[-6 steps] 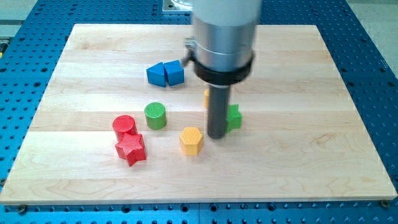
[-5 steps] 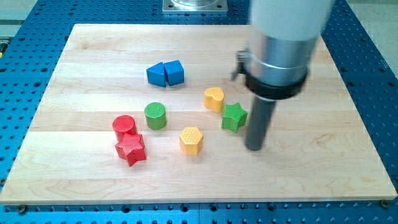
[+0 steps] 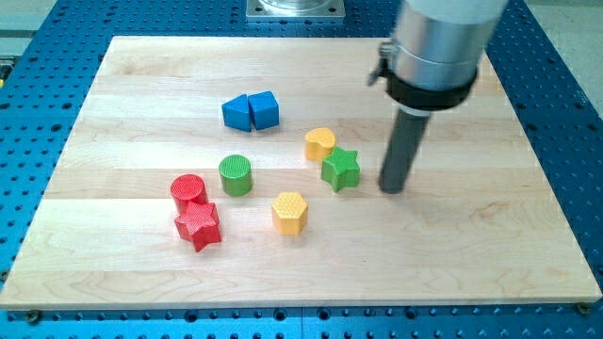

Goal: Push the green star into the green circle

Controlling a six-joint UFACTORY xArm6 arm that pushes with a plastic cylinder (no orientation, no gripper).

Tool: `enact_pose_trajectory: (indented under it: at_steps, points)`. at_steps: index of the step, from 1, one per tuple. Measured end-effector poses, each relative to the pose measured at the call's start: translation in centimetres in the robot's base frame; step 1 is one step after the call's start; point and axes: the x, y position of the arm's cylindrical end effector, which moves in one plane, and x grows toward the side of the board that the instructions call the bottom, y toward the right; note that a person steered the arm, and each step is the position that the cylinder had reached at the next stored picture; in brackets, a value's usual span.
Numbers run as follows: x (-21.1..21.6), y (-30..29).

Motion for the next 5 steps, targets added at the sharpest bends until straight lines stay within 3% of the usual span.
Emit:
enact_pose_trajectory:
  at_steps: [2, 3, 4, 5]
  points:
    - [2.6, -10.4]
    - [3.1, -5.7]
    - [-0.2, -3.3]
    - [-1.0, -8.8]
